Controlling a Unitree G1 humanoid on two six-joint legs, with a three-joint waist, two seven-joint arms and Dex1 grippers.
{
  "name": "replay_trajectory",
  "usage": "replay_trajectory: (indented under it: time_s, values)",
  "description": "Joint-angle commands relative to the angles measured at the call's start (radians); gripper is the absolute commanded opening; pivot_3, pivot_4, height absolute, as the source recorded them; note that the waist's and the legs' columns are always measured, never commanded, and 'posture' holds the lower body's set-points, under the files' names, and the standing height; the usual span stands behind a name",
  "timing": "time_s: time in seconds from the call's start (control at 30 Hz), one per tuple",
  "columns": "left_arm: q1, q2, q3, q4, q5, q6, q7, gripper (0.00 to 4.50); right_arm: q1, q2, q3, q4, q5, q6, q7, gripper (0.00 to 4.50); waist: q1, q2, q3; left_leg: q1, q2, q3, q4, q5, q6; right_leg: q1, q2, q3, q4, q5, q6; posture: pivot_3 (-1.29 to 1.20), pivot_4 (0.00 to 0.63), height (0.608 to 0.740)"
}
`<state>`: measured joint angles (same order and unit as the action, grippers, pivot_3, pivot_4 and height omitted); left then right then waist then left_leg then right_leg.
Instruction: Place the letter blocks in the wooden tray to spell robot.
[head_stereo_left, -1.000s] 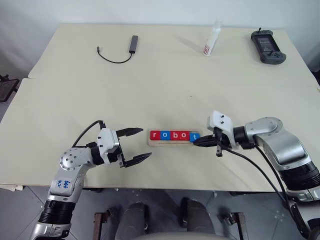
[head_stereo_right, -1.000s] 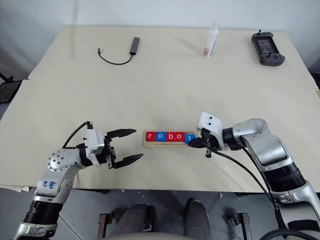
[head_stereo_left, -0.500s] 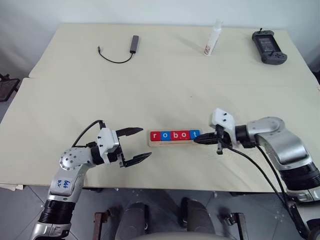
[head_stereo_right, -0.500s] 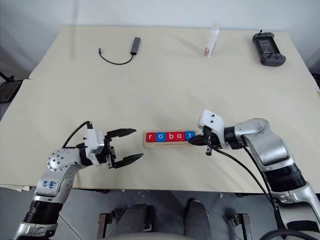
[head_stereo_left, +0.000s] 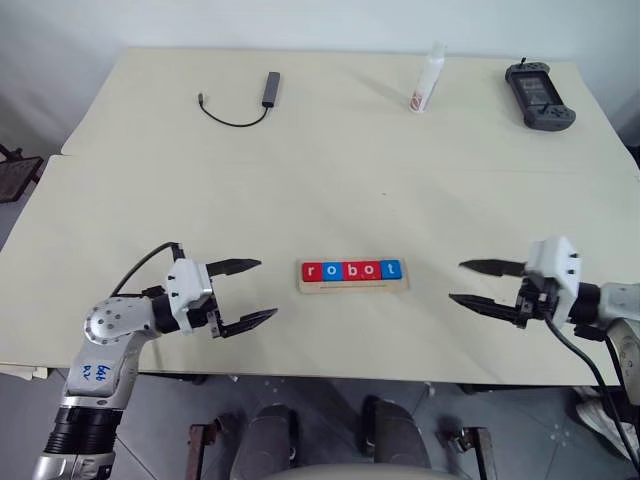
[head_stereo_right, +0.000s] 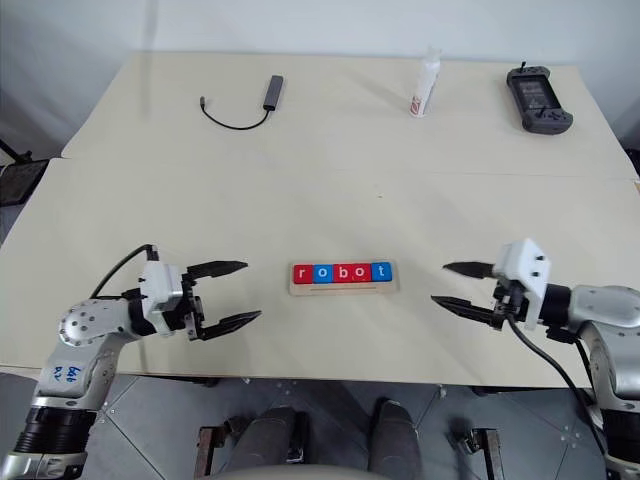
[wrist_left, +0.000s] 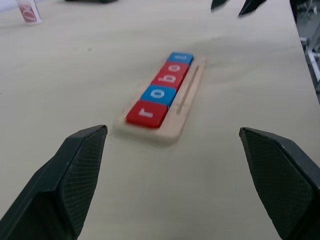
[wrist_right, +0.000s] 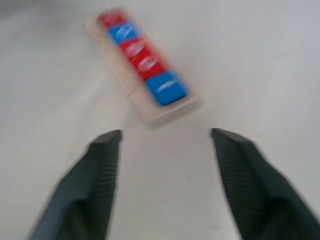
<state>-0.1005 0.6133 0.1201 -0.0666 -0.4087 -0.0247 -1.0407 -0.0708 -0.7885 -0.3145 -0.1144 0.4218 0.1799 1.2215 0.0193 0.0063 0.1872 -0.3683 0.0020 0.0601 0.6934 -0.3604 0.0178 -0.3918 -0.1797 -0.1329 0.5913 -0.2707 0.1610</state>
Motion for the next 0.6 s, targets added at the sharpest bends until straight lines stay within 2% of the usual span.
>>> replay_trajectory:
  time_s: [0.03, 0.3, 0.6]
  values:
    - [0.016, 0.022, 0.038, 0.006, -0.013, -0.010, -0.005, 4.50, 0.008, 0.011, -0.031, 0.013, 0.032, -0.042, -0.013, 4.38, 0.001, 0.000, 0.000, 0.000, 0.000, 0.000, 0.000, 0.000, 0.000, 0.000, 0.000, 0.000, 0.000, 0.000, 0.000, 0.00, 0.150, 0.740]
    - [0.008, 0.026, 0.071, 0.025, -0.011, -0.015, 0.024, 4.50, -0.018, 0.017, 0.002, 0.002, 0.071, -0.021, -0.016, 4.47, 0.002, 0.000, 0.000, 0.000, 0.000, 0.000, 0.000, 0.000, 0.000, 0.000, 0.000, 0.000, 0.000, 0.000, 0.000, 0.00, 0.150, 0.740]
    - [0.002, 0.040, 0.073, 0.030, -0.039, 0.017, -0.017, 4.50, -0.042, 0.018, 0.040, -0.049, 0.097, -0.020, -0.025, 4.47, 0.004, 0.000, 0.000, -0.001, 0.000, -0.001, 0.000, 0.000, 0.000, 0.000, 0.000, -0.001, 0.000, 0.000, 0.000, 0.00, 0.150, 0.740]
